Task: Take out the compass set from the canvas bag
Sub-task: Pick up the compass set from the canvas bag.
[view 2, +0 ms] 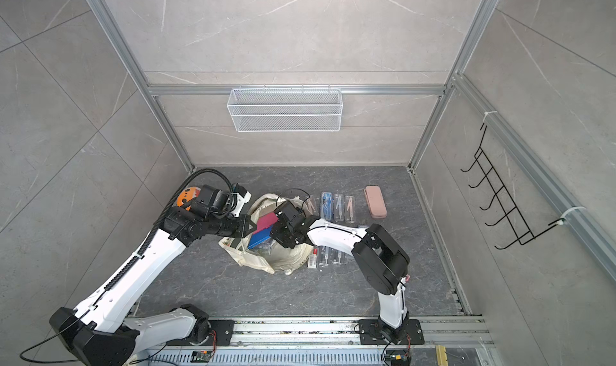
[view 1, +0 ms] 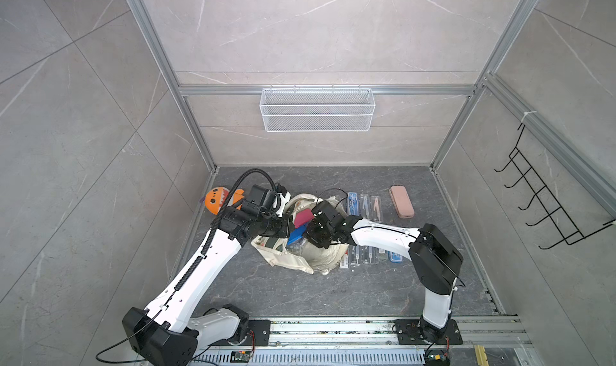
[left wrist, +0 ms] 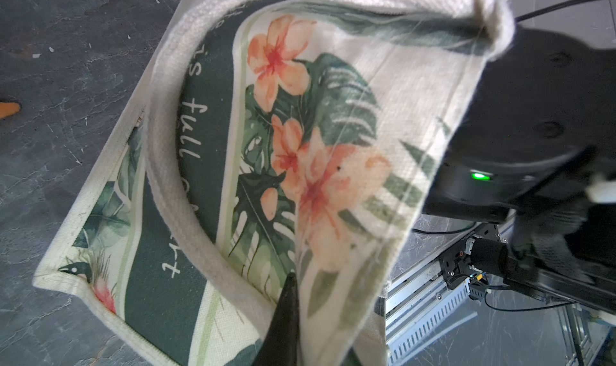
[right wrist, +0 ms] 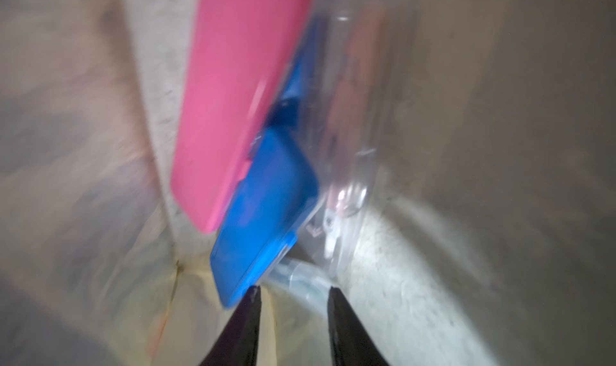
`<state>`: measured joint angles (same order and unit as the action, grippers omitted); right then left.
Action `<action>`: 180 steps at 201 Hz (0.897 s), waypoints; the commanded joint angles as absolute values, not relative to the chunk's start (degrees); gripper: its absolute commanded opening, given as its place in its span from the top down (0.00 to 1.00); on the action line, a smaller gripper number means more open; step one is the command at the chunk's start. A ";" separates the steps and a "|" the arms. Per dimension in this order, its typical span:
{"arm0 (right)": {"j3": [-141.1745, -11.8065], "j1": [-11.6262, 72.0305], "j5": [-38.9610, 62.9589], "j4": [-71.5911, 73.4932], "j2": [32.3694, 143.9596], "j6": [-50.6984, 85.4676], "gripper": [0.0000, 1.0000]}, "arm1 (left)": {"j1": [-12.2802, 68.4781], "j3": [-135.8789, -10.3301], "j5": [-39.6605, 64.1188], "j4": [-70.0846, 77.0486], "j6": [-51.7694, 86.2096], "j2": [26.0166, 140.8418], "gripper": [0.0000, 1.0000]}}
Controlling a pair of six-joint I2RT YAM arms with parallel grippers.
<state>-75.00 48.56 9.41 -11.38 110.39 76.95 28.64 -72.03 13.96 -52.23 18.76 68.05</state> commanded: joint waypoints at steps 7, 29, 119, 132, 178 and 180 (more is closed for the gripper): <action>-76.83 47.62 5.27 -10.02 112.88 83.25 0.60 | 28.83 -71.57 16.03 -51.07 19.74 65.63 1.00; -76.65 47.21 4.39 -7.22 114.02 85.03 0.59 | 28.86 -71.11 16.71 -50.74 20.08 65.39 1.00; -74.84 46.49 4.42 6.06 118.08 90.00 0.47 | 28.83 -70.48 18.63 -50.54 20.06 65.91 1.00; -75.27 46.50 5.39 8.80 119.68 91.16 0.48 | 28.88 -70.76 18.60 -50.58 20.08 66.26 1.00; -77.17 46.49 7.62 14.67 122.38 91.48 0.63 | 28.93 -71.74 17.88 -50.47 20.23 67.14 1.00; -77.21 46.45 7.70 14.85 122.40 91.42 0.64 | 28.96 -71.79 17.81 -50.45 20.22 67.10 1.00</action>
